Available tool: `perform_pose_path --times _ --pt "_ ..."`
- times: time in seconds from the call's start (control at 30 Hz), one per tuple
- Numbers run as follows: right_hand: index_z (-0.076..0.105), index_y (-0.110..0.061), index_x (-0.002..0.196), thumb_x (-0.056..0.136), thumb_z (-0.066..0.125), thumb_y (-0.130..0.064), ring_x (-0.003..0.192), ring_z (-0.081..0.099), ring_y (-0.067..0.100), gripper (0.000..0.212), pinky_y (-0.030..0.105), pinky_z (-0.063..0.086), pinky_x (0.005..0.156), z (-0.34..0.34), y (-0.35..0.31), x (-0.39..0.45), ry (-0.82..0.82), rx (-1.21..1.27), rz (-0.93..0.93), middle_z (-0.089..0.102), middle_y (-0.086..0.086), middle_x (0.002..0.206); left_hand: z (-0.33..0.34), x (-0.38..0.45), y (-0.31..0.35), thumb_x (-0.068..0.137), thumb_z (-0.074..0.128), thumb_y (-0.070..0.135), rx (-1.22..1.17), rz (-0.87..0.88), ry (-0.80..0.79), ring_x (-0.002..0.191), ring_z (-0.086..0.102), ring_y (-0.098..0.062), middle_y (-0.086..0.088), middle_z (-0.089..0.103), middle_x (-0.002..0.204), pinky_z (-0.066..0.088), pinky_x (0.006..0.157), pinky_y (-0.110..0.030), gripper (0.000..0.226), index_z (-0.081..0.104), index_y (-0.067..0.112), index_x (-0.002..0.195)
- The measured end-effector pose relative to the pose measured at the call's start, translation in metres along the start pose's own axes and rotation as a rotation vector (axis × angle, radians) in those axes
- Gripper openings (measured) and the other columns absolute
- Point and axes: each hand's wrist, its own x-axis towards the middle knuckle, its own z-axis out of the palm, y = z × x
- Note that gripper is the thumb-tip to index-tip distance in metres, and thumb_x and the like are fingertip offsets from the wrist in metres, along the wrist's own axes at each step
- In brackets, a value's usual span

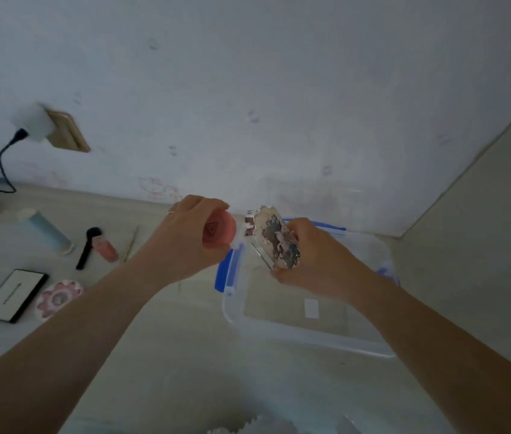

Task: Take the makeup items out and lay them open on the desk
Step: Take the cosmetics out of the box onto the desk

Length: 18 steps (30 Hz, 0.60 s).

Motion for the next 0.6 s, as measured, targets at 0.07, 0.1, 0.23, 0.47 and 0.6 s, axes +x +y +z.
perform_pose_path --times 0.07,0.1,0.23,0.47,0.6 --pt "0.042 -0.022 0.119 0.071 0.073 -0.041 0.094 0.057 0.009 0.061 0.026 0.049 0.076 0.012 -0.024 0.004 -0.013 0.056 -0.013 0.058 -0.008 0.106 -0.007 -0.016 -0.021 0.062 0.07 0.038 0.01 -0.068 0.05 0.117 0.047 -0.024 0.0 0.05 0.125 0.034 0.097 -0.029 0.069 0.051 0.023 0.127" --pt "0.042 -0.023 0.119 0.07 0.073 -0.041 0.094 0.058 0.01 0.06 0.027 0.049 0.078 0.019 -0.037 0.007 -0.028 0.069 -0.015 0.059 -0.008 0.106 -0.011 -0.024 -0.032 0.059 0.065 0.042 0.011 -0.104 0.066 0.117 0.047 -0.024 0.0 0.05 0.125 0.035 0.098 -0.031 0.071 0.052 0.024 0.127" --pt "0.04 -0.024 0.119 0.068 0.073 -0.044 0.096 0.059 0.012 0.063 0.03 0.049 0.082 0.051 -0.077 0.019 -0.097 0.095 -0.047 0.061 -0.007 0.106 -0.017 -0.053 -0.078 0.051 0.056 0.056 -0.013 -0.236 0.077 0.12 0.045 -0.022 0.0 0.051 0.126 0.031 0.107 -0.04 0.082 0.05 0.025 0.127" --pt "0.041 -0.021 0.118 0.068 0.075 -0.045 0.091 0.062 0.011 0.064 0.029 0.053 0.077 0.134 -0.121 0.043 -0.243 0.175 0.026 0.059 -0.008 0.106 -0.01 -0.104 -0.158 0.07 0.078 0.027 -0.049 -0.44 0.061 0.115 0.046 -0.021 -0.007 0.052 0.126 0.025 0.087 -0.02 0.068 0.05 0.015 0.13" --pt "0.05 -0.016 0.108 0.048 0.068 -0.062 0.086 0.064 0.016 0.077 0.037 0.056 0.075 0.187 -0.118 0.054 -0.287 0.187 0.177 0.059 0.002 0.102 0.008 -0.128 -0.197 0.069 0.078 0.026 -0.115 -0.52 -0.017 0.112 0.047 -0.021 -0.009 0.052 0.124 0.038 0.094 -0.028 0.069 0.049 0.013 0.131"
